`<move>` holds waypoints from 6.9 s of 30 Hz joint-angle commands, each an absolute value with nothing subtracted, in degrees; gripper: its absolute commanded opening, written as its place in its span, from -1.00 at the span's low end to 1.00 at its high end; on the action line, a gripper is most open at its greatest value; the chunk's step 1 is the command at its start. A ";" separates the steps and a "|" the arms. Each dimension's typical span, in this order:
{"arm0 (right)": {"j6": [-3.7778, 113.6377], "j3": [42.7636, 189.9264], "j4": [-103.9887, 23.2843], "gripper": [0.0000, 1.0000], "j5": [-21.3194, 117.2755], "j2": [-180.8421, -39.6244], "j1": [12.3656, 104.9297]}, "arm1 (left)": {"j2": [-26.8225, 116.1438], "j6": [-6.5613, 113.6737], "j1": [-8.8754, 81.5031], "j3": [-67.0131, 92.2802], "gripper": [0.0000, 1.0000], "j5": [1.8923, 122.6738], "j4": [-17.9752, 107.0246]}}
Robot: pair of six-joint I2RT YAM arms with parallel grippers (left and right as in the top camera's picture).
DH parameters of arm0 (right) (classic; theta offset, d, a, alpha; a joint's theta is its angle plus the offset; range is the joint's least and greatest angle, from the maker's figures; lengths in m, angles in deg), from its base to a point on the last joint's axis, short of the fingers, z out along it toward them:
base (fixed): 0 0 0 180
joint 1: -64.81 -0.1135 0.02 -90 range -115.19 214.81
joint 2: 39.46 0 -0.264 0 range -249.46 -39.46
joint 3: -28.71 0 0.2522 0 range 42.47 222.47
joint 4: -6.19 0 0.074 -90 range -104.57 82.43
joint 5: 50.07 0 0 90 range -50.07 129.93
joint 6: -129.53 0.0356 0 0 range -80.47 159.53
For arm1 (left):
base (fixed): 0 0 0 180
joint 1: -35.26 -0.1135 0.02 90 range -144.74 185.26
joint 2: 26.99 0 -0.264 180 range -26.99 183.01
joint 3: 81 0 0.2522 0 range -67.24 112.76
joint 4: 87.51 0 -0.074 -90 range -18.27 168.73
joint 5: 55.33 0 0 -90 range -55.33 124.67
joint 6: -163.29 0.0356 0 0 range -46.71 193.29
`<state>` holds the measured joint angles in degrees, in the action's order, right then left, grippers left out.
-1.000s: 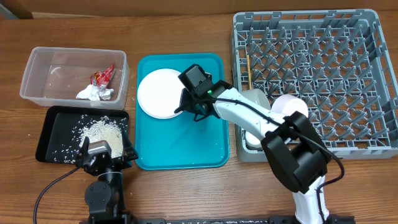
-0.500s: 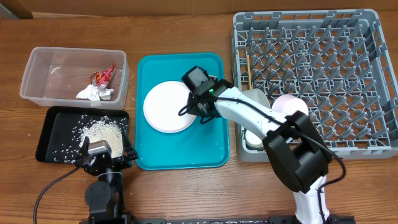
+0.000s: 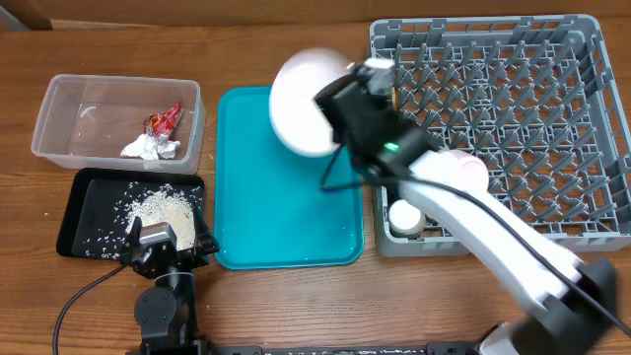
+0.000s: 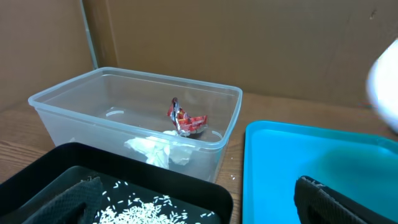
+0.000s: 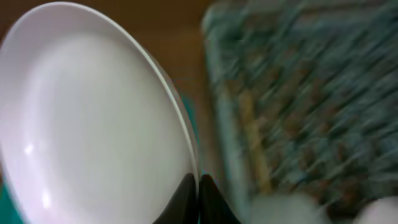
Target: Sort waste into correct bins and load items into the dishwasher
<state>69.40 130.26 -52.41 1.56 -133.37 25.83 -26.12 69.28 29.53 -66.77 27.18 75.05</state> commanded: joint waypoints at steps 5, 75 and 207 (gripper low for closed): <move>48.00 131.35 -52.01 -0.92 -42.65 -127.38 29.22 | -26.71 70.33 29.29 -66.97 1.00 27.03 75.11; 61.84 130.08 -71.90 -0.24 65.54 -144.43 85.48 | -26.71 70.33 29.29 -66.97 0.99 27.03 75.11; 54.32 119.07 -60.54 1.00 22.07 -80.87 38.83 | -26.71 70.33 29.29 -66.97 0.99 27.03 75.11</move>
<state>54.30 124.05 -62.50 20.47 -82.62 33.48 -26.14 69.26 29.53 -66.77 27.18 75.07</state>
